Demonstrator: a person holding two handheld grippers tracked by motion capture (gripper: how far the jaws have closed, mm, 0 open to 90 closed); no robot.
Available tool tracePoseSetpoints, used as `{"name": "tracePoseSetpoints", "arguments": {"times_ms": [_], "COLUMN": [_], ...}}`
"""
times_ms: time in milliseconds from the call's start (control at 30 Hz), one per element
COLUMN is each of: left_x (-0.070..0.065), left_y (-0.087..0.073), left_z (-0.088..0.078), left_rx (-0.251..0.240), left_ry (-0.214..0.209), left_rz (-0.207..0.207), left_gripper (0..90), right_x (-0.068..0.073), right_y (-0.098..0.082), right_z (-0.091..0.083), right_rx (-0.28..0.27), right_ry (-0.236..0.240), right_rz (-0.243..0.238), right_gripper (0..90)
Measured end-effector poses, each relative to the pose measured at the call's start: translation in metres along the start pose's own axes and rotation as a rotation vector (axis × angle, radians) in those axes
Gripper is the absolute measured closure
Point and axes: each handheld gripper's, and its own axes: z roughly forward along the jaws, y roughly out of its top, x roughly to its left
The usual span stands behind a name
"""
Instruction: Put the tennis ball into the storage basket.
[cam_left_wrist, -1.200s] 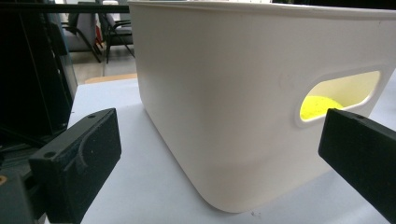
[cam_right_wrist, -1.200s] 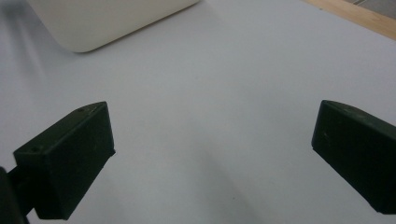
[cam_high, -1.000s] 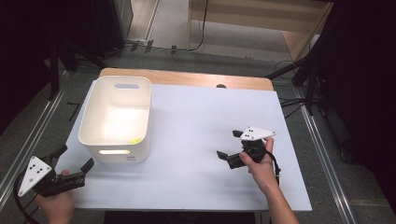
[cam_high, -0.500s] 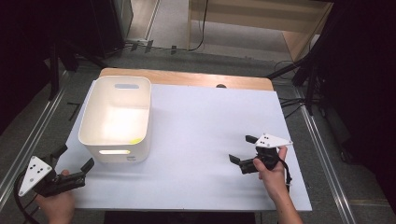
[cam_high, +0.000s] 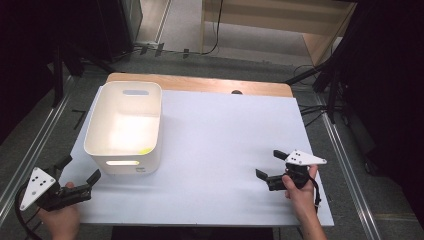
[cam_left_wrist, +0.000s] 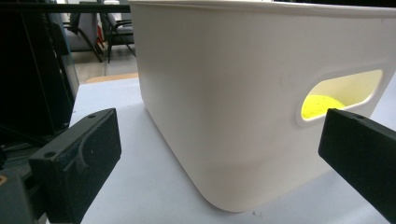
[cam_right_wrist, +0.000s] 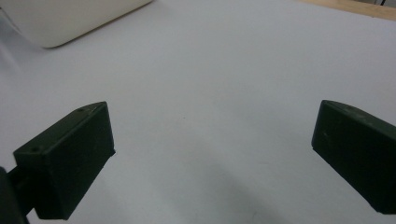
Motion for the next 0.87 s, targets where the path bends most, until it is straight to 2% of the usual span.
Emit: {"name": "tracePoseSetpoints", "arguments": {"times_ms": [233, 333, 433, 567, 867], "left_x": [0.0, 0.0, 0.0, 0.001, 0.001], "left_y": [0.0, 0.0, 0.0, 0.0, 0.0], "left_z": [0.0, -0.001, 0.0, -0.001, 0.0], "left_rx": [-0.004, 0.0, -0.007, -0.01, -0.009], "left_ry": [0.001, 0.004, -0.003, -0.003, -0.001], "left_rz": [-0.003, -0.003, -0.005, -0.01, -0.011], "left_gripper": [0.0, 0.0, 0.0, 0.0, 0.0], "right_x": [-0.009, -0.014, -0.018, -0.024, -0.027], "right_y": [-0.013, -0.02, -0.024, -0.03, -0.035], "right_z": [-0.01, -0.017, -0.025, -0.038, -0.041], "right_rx": [-0.023, -0.045, -0.05, -0.06, -0.063], "right_ry": [-0.021, -0.035, -0.06, -0.072, -0.072], "right_rz": [0.022, 0.045, 0.045, 0.068, 0.085], "right_gripper": [0.0, 0.0, 0.0, 0.0, 0.0]}}
